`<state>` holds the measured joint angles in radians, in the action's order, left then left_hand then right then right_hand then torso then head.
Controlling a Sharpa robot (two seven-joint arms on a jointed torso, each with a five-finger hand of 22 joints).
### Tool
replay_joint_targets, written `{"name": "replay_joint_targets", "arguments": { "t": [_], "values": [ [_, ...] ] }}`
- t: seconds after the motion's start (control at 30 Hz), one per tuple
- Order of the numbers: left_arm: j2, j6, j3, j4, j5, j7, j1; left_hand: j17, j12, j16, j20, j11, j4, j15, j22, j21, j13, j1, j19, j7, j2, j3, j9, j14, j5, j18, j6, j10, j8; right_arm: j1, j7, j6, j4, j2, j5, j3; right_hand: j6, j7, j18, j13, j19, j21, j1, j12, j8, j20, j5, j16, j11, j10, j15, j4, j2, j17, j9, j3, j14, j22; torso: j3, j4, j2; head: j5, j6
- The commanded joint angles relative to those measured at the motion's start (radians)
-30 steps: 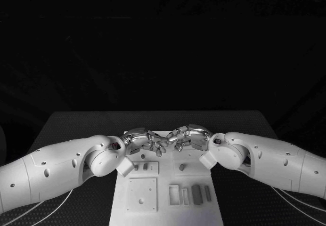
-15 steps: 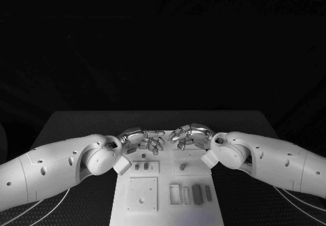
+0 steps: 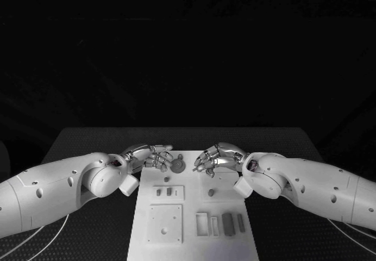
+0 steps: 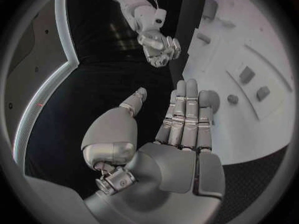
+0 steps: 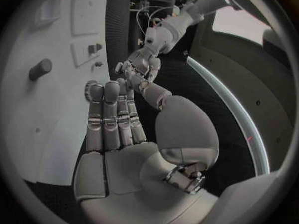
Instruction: Assemble the parts on the task board
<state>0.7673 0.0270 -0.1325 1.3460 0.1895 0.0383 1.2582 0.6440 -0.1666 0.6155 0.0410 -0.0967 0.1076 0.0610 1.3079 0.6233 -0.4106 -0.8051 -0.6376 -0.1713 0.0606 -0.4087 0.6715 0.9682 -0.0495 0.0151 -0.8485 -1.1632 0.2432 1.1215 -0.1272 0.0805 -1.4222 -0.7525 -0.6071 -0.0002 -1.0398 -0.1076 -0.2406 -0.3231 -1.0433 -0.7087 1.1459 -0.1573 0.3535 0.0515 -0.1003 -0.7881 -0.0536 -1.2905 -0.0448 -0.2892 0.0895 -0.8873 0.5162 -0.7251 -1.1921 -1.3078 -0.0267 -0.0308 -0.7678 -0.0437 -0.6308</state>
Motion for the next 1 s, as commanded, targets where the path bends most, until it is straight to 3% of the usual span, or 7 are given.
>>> {"name": "replay_joint_targets", "arguments": {
  "t": [0.03, 0.1, 0.2, 0.47, 0.6, 0.8, 1.0],
  "values": [
    [0.012, 0.083, 0.002, -0.014, -0.094, 0.04, 0.013, 0.002, -0.006, 0.001, -0.001, 0.003, -0.001, -0.002, 0.015, -0.005, -0.002, -0.002, -0.006, 0.003, -0.004, 0.005, -0.001, 0.001, 0.0, 0.011, -0.006, 0.004, -0.003, 0.004, 0.023, 0.086, -0.033, -0.003, -0.394, 0.001, -0.011, 0.003, -0.021, -0.008, -0.011, -0.005, 0.009, -0.005, 0.005, -0.002, 0.018, -0.004, 0.001, -0.008, -0.007, 0.0, 0.007, 0.001, 0.006, -0.013, -0.003, -0.013, -0.0015, 0.0002, 0.001, 0.009, 0.005],
    [0.018, 0.089, 0.002, -0.021, -0.106, 0.046, 0.021, 0.002, -0.006, 0.002, 0.0, 0.003, 0.0, -0.002, 0.015, -0.005, -0.002, -0.003, -0.007, 0.003, -0.006, 0.005, -0.002, 0.001, 0.0, 0.012, -0.006, 0.004, -0.003, 0.016, 0.032, 0.088, -0.039, 0.003, -0.448, 0.001, -0.013, 0.004, -0.021, -0.012, -0.016, -0.007, 0.014, -0.004, 0.004, -0.004, 0.038, -0.003, 0.002, -0.009, -0.008, 0.001, 0.015, 0.003, 0.01, -0.029, -0.007, -0.01, -0.0021, 0.0012, 0.001, 0.015, 0.006],
    [0.02, 0.11, 0.002, -0.049, -0.225, 0.037, 0.046, 0.003, -0.009, 0.002, 0.0, 0.003, 0.004, -0.003, 0.015, -0.005, -0.003, -0.01, -0.008, 0.004, -0.012, 0.004, -0.002, 0.002, -0.001, 0.012, -0.008, 0.005, -0.003, 0.033, 0.064, 0.102, -0.069, 0.007, -0.582, 0.0, -0.016, 0.005, -0.021, -0.016, -0.021, -0.008, 0.015, -0.004, 0.005, -0.005, 0.043, -0.003, 0.003, -0.012, -0.009, 0.002, 0.023, 0.005, 0.013, -0.04, -0.013, -0.008, -0.0043, 0.0003, 0.003, 0.023, 0.002],
    [0.017, 0.145, 0.001, -0.11, -0.267, 0.05, 0.073, 0.003, -0.015, 0.002, -0.001, 0.004, 0.014, -0.002, 0.015, -0.007, -0.005, -0.021, -0.009, 0.005, -0.02, 0.005, -0.004, 0.002, -0.001, 0.011, -0.012, 0.006, -0.003, 0.048, 0.096, 0.129, -0.116, 0.06, -0.893, -0.007, -0.02, 0.008, -0.021, -0.024, -0.035, -0.011, 0.019, -0.003, 0.005, -0.011, 0.051, -0.003, 0.006, -0.016, -0.013, 0.005, 0.042, 0.009, 0.021, -0.06, -0.025, -0.004, -0.0133, -0.0071, 0.015, 0.053, -0.018],
    [0.018, 0.149, 0.001, -0.119, -0.267, 0.054, 0.079, 0.003, -0.016, 0.002, -0.001, 0.004, 0.013, -0.002, 0.014, -0.007, -0.006, -0.018, -0.009, 0.005, -0.019, 0.007, -0.005, 0.002, -0.001, 0.011, -0.013, 0.006, -0.003, 0.048, 0.119, 0.151, -0.148, 0.077, -1.013, -0.027, -0.023, 0.009, -0.021, -0.027, -0.039, -0.012, 0.022, -0.004, 0.007, -0.014, 0.052, -0.002, 0.007, -0.019, -0.014, 0.009, 0.054, 0.01, 0.025, -0.071, -0.028, -0.002, -0.016, -0.0093, 0.021, 0.073, -0.033],
    [0.01, 0.149, 0.001, -0.128, -0.266, 0.053, 0.08, 0.003, -0.017, 0.002, -0.001, 0.004, 0.013, -0.002, 0.014, -0.007, -0.006, -0.018, -0.009, 0.005, -0.02, 0.008, -0.005, 0.002, -0.001, 0.011, -0.014, 0.006, -0.003, 0.048, 0.134, 0.136, -0.169, 0.1, -1.12, -0.057, -0.027, 0.012, -0.021, -0.032, -0.047, -0.014, 0.024, -0.004, 0.009, -0.017, 0.052, -0.003, 0.01, -0.024, -0.016, 0.015, 0.069, 0.011, 0.032, -0.085, -0.036, 0.0, -0.0218, -0.0133, 0.028, 0.102, -0.052],
    [-0.01, 0.144, 0.001, -0.143, -0.255, 0.056, 0.08, 0.003, -0.018, 0.002, -0.001, 0.005, 0.013, -0.002, 0.014, -0.008, -0.006, -0.018, -0.009, 0.005, -0.02, 0.008, -0.005, 0.003, -0.001, 0.011, -0.014, 0.006, -0.003, 0.047, 0.185, 0.153, -0.21, 0.114, -1.251, -0.109, -0.031, 0.014, -0.021, -0.035, -0.052, -0.015, 0.025, -0.004, 0.011, -0.019, 0.052, -0.004, 0.011, -0.028, -0.018, 0.021, 0.079, 0.012, 0.036, -0.093, -0.041, 0.001, -0.0264, -0.0134, 0.038, 0.131, -0.072]
  ]
}}
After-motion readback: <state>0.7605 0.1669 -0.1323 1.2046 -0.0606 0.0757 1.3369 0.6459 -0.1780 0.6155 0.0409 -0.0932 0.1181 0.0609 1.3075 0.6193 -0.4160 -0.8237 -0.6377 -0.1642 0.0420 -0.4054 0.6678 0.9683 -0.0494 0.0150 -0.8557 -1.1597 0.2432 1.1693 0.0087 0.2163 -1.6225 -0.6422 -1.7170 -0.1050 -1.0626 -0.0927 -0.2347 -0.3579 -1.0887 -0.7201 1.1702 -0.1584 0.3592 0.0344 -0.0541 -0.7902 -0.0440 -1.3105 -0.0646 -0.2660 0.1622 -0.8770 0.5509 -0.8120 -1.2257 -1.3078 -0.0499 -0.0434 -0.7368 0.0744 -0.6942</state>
